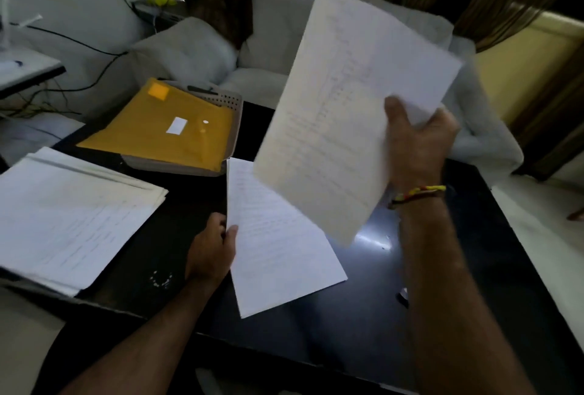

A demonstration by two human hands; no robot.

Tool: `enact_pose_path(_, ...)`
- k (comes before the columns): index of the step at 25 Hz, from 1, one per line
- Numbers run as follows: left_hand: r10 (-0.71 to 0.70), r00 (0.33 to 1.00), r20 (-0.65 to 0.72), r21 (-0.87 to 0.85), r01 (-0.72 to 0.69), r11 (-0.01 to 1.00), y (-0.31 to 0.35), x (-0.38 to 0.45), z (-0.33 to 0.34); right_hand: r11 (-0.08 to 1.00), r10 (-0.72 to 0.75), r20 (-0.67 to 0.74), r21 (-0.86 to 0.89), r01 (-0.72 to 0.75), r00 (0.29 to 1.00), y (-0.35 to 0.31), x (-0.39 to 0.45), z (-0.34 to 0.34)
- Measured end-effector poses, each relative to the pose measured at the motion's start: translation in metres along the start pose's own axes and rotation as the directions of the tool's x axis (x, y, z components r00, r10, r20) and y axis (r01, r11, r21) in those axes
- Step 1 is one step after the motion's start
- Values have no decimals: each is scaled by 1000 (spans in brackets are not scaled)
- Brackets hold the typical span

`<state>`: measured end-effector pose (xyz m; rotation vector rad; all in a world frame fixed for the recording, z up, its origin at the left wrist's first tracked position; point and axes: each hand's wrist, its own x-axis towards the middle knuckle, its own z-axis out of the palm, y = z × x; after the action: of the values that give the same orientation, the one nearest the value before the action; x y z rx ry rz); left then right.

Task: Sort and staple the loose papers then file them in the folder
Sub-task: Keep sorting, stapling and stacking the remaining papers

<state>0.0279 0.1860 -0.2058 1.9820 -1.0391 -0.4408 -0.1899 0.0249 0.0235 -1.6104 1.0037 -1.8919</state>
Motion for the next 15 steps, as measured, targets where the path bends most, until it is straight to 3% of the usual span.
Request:
enact_pose_path(2,-4,1000,6,-27,4,1000,-1,0,0,989,144,164,-13,-144,976,11,-3,-1)
enact_pose_path(5,3,998,61,-7,-2,1000,0,-1,-2,905,414,348,-260,-338,841,72,-49,5)
enact_pose_path(9,51,997,61,20,-52,998,-5,1,-3,728,634,388,-591,-347,669,152,-126,14)
enact_pose_path(12,54,998,35,28,-55,998,-3,-1,2,649,638,368,-729,-216,676,170,-150,18)
enact_pose_path(15,-23,1000,2,-16,23,1000,1,-1,4,676,604,357,-702,-222,713,170,-154,16)
